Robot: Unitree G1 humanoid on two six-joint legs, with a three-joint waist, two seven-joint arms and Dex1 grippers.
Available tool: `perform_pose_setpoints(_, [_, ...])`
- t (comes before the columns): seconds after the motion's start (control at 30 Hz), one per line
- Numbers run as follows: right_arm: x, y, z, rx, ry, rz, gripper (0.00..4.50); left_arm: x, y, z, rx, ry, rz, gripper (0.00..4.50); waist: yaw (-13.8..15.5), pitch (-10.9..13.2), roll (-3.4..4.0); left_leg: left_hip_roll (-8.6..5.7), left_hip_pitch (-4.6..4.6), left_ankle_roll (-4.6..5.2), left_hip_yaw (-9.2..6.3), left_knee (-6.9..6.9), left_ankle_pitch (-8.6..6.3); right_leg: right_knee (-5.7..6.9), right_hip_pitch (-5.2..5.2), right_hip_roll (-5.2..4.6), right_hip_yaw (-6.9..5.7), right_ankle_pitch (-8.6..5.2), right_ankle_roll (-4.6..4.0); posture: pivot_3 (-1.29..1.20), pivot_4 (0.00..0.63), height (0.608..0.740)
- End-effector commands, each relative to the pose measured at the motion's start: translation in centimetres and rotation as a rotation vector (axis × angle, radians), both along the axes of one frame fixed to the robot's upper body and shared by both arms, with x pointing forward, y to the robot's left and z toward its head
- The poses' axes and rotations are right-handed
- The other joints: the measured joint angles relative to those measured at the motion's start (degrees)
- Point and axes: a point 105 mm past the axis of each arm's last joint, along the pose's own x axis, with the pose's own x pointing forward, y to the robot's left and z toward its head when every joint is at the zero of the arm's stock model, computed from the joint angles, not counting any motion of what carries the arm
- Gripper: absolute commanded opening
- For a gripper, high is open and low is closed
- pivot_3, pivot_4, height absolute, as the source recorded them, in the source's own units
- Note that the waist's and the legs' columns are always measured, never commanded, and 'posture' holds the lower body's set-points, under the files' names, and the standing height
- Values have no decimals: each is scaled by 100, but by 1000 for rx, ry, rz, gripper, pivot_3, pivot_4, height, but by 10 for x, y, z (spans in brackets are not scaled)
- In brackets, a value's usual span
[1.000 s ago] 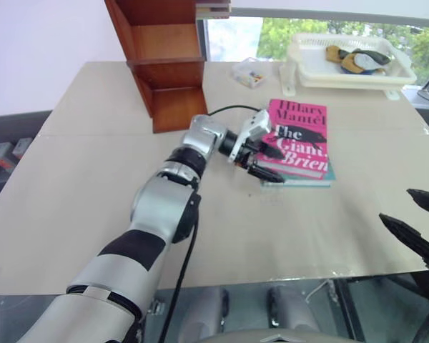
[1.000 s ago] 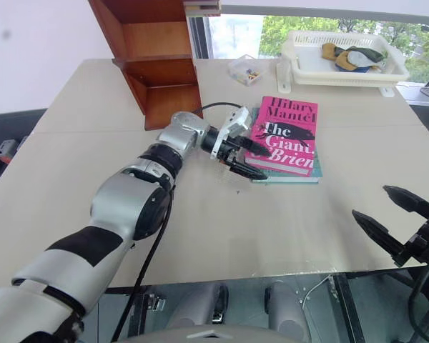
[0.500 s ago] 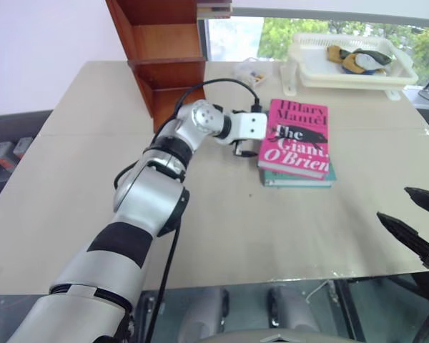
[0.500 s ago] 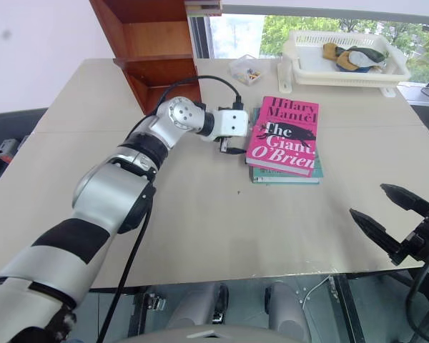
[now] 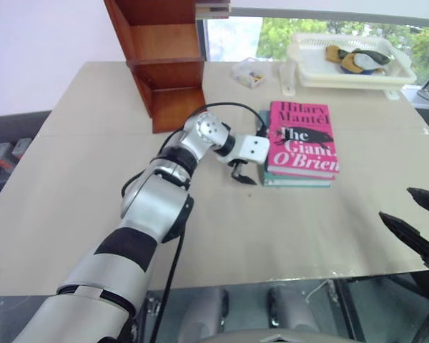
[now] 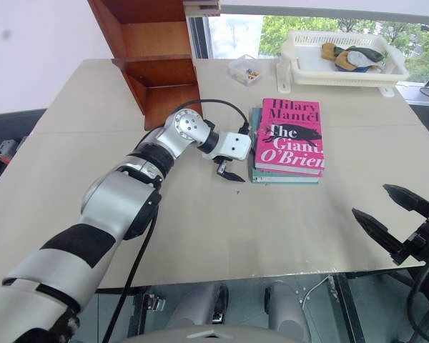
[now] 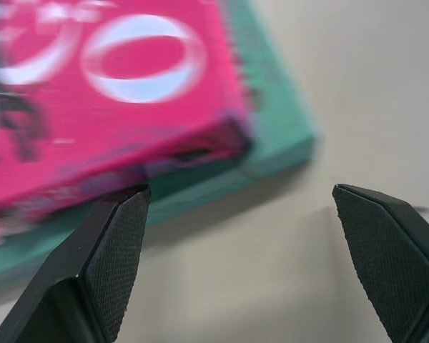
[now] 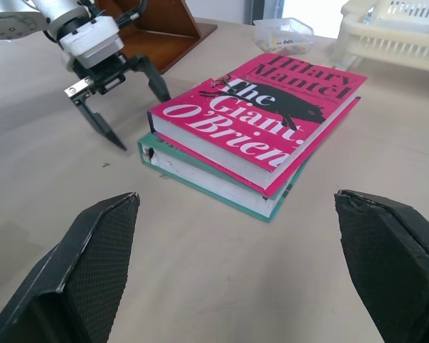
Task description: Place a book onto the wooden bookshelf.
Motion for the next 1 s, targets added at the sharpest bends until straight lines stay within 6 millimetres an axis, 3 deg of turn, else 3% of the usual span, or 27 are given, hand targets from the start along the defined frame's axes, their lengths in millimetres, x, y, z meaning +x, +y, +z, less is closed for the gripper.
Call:
perform_pose_setpoints(0.03, [-1, -1, 8, -9, -40, -2, 4500, -3, -9, 20, -99, -7, -50, 4381, 5, 0, 0, 0, 0, 0, 0, 1, 0, 0, 0, 0, 0, 0, 0, 0, 150, 740])
perform_pose_setpoints(0.23, [-2, -3, 10, -10, -44, 0, 4500, 9, -10, 48, -149, -154, -20, 4381, 6, 0, -1, 0, -1, 0, -2, 2, 0, 1, 0, 0, -1, 0, 0, 0, 150, 740])
perform_pose_setpoints(0.47, [-2, -3, 11, -12, -51, -9, 4500, 3, -30, 37, -113, -234, -107, 4381, 12, 0, -1, -1, 0, 1, -3, 4, 0, 0, 3, 0, -1, 0, 0, 0, 150, 740])
perform_pose_setpoints(0.67, [-3, -4, 11, -14, -55, -15, 4500, -6, -32, 12, 20, -235, -197, 4381, -3, 0, 0, 0, 2, 1, -1, 3, -1, 1, 3, 2, 1, 0, 0, 0, 150, 740])
perform_pose_setpoints(0.87, [-6, -4, 12, -14, -55, -25, 4500, -10, -3, -7, 222, -153, -238, 4381, -11, -5, 1, 2, 10, 1, -1, 4, -1, 1, 9, 3, 1, 0, 0, 0, 150, 740])
perform_pose_setpoints(1.0, [-5, -4, 11, -14, -53, -24, 4500, -25, 2, -4, 199, -48, -324, 4381, -28, -11, 5, 8, 20, 1, 1, 4, -1, 2, 17, 9, 4, 0, 0, 0, 150, 740])
